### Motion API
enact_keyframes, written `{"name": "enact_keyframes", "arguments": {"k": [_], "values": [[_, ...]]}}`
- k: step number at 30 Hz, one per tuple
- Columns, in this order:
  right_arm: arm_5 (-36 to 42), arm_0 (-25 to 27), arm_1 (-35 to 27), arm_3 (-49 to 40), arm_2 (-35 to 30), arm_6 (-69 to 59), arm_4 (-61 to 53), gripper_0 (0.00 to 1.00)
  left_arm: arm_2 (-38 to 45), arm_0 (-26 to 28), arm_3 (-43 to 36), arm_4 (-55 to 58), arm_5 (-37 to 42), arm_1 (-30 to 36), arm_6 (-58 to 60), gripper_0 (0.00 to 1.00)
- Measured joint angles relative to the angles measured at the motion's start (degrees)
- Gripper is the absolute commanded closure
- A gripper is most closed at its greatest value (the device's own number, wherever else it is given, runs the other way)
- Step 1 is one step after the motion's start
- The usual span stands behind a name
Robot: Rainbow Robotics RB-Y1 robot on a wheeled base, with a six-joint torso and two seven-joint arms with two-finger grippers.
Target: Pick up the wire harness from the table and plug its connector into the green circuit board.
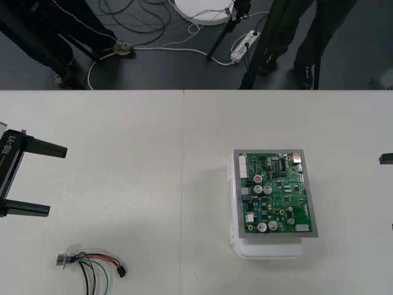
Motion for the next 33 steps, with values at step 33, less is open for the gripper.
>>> {"name": "enact_keyframes", "arguments": {"k": [33], "values": [[3.80,-6.39,-7.29,15.17,27.80,24.00,-23.57,0.00,0.00,11.43,-17.57,-24.14,-0.18,3.54,5.58,0.00]]}}
